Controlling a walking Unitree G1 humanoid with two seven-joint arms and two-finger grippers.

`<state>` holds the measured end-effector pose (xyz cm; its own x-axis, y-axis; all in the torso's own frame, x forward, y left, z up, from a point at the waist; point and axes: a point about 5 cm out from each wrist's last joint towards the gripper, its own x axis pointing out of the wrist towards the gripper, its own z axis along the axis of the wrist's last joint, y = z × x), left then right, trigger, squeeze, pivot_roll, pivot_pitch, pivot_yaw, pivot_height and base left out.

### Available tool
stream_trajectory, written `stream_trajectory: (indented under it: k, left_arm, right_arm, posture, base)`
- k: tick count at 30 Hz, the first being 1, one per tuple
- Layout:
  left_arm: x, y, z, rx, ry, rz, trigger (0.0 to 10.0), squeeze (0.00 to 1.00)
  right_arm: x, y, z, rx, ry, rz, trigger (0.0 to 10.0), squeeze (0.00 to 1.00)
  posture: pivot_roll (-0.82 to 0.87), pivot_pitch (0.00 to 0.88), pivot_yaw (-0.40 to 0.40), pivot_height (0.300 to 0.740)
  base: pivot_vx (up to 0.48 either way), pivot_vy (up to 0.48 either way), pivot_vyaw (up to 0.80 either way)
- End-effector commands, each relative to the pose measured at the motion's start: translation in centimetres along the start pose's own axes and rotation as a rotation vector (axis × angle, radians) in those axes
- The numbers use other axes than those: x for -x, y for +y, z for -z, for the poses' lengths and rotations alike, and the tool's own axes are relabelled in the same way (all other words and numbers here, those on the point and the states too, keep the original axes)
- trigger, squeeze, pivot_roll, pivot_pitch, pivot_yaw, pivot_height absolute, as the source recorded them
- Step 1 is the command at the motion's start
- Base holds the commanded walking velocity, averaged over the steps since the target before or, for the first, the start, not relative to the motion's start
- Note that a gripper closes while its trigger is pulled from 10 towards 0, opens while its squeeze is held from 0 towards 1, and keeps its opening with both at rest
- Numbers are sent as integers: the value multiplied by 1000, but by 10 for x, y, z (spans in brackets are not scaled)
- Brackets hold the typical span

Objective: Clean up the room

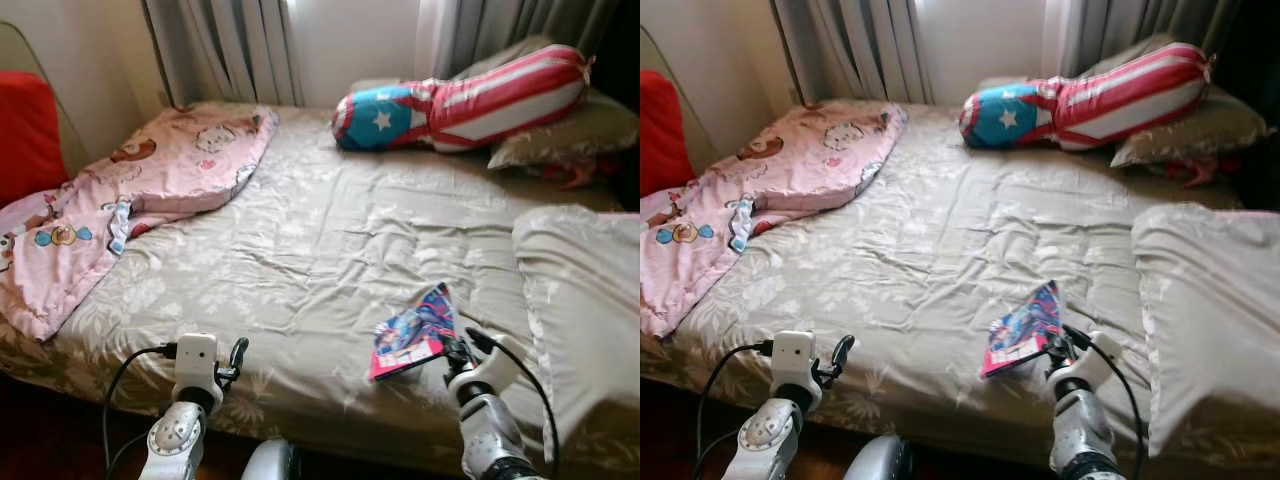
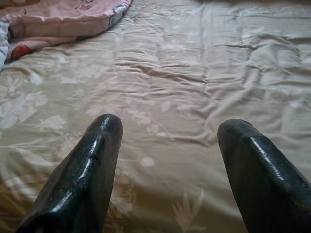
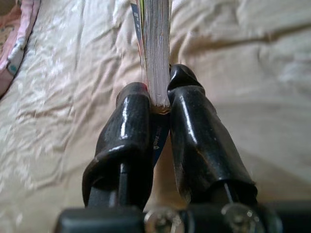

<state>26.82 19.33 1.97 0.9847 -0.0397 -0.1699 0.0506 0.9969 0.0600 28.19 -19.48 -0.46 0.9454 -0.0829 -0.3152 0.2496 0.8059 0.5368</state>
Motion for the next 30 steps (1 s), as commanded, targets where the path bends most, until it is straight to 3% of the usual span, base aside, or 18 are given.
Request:
stream_trajectory:
  k: [1,10,21,25,30]
  left_arm:
    - [-1,0,-2,-16,-11,6,10000,0]
    - [0,2,0,-27,-2,3,10000,0]
    - [6,4,1,-37,-2,10,10000,0]
    - [13,7,2,-49,-4,15,10000,0]
    - [26,9,5,-72,5,27,10000,0]
  right_arm:
    - [-7,14,-8,-5,-40,-52,10000,0]
    - [-7,21,-4,-15,-23,-89,10000,0]
    - [-11,35,5,-36,71,-173,10000,0]
    - [-15,50,4,-133,88,-244,10000,0]
    - [-19,55,1,-238,100,-225,10000,0]
  posture:
    - [82,0,15,643]
    - [85,0,17,643]
    - [106,21,20,643]
    - [129,50,24,643]
    - [164,83,32,643]
  base:
    - [352,0,0]
    - [358,0,0]
    - [0,0,0]
    - [0,0,0]
    - [0,0,0]
